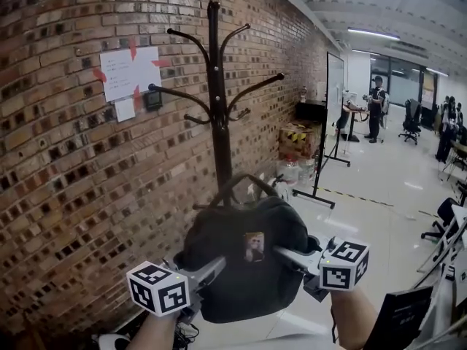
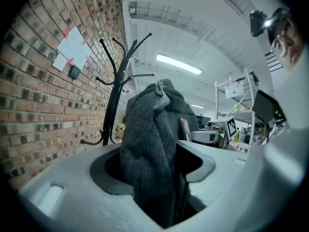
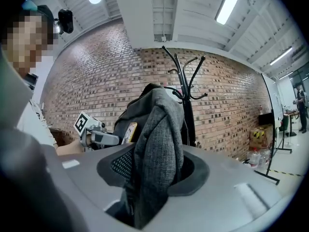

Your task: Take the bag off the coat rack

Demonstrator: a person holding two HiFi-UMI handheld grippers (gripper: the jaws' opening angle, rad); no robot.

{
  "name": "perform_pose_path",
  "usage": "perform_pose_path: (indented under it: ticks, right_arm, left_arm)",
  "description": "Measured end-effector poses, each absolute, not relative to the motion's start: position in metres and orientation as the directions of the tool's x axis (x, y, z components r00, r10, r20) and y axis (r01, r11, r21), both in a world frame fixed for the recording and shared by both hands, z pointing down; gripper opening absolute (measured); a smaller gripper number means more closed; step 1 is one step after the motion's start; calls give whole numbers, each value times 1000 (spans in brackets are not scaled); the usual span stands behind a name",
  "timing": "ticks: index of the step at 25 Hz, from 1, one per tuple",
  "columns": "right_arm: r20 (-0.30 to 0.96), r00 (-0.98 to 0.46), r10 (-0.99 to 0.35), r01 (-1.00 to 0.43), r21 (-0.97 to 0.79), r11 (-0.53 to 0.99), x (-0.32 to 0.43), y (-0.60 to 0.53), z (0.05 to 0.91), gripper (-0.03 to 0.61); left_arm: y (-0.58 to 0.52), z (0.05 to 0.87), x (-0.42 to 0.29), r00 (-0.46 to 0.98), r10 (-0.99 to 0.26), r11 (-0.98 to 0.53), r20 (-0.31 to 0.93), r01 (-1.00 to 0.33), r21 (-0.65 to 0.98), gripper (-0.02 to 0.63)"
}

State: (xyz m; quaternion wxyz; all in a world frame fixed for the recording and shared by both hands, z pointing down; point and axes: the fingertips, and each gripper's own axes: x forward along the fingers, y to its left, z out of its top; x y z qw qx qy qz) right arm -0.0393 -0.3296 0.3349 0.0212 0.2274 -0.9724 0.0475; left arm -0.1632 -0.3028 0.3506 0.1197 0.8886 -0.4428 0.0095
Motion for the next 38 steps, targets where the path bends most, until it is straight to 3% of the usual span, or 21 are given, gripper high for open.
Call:
perform_pose_path:
  ticks: [16,38]
  right_arm:
    - [144,-899,-414,-433,-140,890,97,-95,369,172]
    - [95,-906,-413,-422,-114,899,125,-49,352,172]
  left_arm:
    - [-64,388,-26,585,-791,-518,179,-797,311,268]
    - [-17,367,2,563,-808,-514,174,-818,259,269]
